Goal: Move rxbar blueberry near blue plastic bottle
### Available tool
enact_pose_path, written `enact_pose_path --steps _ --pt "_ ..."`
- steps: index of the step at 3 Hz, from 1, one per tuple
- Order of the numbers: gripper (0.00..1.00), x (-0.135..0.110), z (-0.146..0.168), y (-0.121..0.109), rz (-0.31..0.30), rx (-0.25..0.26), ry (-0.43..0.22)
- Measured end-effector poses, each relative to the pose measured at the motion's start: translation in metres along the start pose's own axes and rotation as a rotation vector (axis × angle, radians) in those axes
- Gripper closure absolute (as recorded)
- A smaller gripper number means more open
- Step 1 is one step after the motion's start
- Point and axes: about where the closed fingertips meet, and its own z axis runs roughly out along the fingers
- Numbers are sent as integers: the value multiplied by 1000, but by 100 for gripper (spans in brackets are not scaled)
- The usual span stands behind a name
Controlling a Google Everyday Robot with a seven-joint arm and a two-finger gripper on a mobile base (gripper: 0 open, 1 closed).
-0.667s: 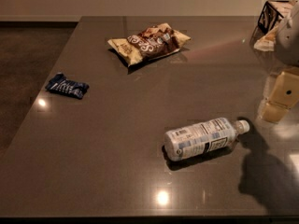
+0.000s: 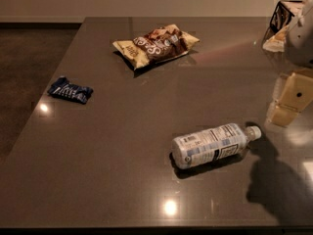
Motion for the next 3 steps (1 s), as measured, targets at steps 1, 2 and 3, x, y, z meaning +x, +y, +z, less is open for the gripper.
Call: enact_pose_path --steps 1,2,3 --pt "0 -33 7 -3 -41 -14 -65" --pt "0 -90 25 -8 -75 -44 -151" --pt "0 -145 48 -9 -78 -60 -189"
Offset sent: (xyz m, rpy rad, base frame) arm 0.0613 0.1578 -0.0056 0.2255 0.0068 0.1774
